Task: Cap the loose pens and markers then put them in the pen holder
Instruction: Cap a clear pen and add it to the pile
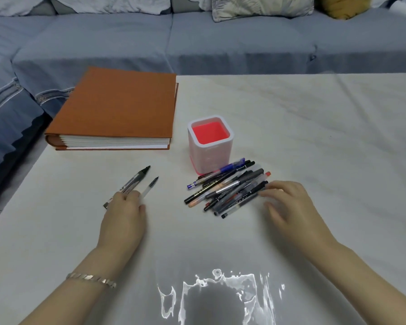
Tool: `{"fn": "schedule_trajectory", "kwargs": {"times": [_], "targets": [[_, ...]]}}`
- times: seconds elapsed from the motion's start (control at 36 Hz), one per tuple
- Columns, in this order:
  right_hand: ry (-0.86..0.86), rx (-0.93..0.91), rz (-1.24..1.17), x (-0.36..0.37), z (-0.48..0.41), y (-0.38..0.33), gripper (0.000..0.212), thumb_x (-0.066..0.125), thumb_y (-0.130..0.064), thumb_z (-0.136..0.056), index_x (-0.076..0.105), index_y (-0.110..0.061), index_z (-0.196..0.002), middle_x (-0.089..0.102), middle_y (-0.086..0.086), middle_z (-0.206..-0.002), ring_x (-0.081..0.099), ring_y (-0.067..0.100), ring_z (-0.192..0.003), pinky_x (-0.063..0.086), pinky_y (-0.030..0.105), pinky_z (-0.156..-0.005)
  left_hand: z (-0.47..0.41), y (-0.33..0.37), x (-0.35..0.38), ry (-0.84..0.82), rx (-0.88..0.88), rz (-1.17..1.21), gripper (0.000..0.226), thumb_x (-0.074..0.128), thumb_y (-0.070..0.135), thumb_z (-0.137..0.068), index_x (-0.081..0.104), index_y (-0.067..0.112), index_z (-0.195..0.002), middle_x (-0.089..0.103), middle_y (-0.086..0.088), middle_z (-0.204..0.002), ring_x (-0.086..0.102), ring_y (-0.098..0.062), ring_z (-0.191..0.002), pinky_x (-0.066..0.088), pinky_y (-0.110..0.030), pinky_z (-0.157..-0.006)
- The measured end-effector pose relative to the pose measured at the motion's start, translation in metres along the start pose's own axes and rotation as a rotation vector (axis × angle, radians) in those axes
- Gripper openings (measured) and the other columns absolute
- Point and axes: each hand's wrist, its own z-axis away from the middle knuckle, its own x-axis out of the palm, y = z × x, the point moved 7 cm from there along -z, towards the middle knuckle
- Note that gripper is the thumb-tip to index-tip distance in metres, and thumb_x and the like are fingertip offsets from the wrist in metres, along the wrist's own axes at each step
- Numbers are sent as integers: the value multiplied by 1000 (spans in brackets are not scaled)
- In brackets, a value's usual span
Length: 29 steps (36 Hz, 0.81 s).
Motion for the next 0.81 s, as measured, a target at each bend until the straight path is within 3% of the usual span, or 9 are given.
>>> {"fn": "schedule_trajectory", "kwargs": {"times": [0.11,0.22,0.33,0.42,0.56,0.72,0.81], "targets": [[-58,142,61,-15,24,28,23,62,3,-77,69,-10,-95,64,7,-93,53,26,-94,35,28,-85,-3,3,4,-7,26,-50,16,46,12,-88,57,1,-91,58,-19,-93,52,-37,-90,41,-39,-67],[-115,270,100,-29,33,55,21,57,-10,-84,66,-14,-102,53,-5,-85,50,20,-90,31,24,-78,5,21,2,14,82,1,13,50,15,-87,57,4,-88,56,-11,-82,50,-30,-82,35,-33,-59],[-153,291,149,-27,32,62,15,59,-20,-85,67,-16,-96,55,0,-83,49,21,-90,32,25,-74,19,42,-4,-3,86,238,6,45,14,-88,50,12,-87,49,-2,-84,47,-19,-72,30,-31,-56],[-95,253,207,-23,26,60,15,67,-15,-80,70,-10,-93,58,6,-84,52,30,-89,37,31,-74,30,57,-8,-43,104,391,7,44,11,-89,50,15,-88,47,4,-85,47,-8,-72,32,-22,-56],[-46,234,268,-8,12,64,18,71,-14,-76,71,-9,-93,61,16,-90,52,39,-87,43,42,-74,40,70,-12,-104,112,524,14,48,15,-89,50,26,-81,53,4,-78,46,-9,-61,34,-12,-52],[-83,267,191,0,3,60,9,64,-18,-82,68,-11,-86,60,8,-94,47,30,-96,36,34,-79,50,82,-20,-149,150,673,14,56,21,-87,57,32,-77,58,8,-77,48,0,-62,38,-6,-58],[-103,271,2,-6,3,46,7,61,-22,-84,59,-24,-78,63,0,-83,53,20,-83,39,24,-70,53,86,-22,-170,151,737,18,61,19,-84,60,34,-75,58,13,-82,49,0,-61,37,-3,-58]]}}
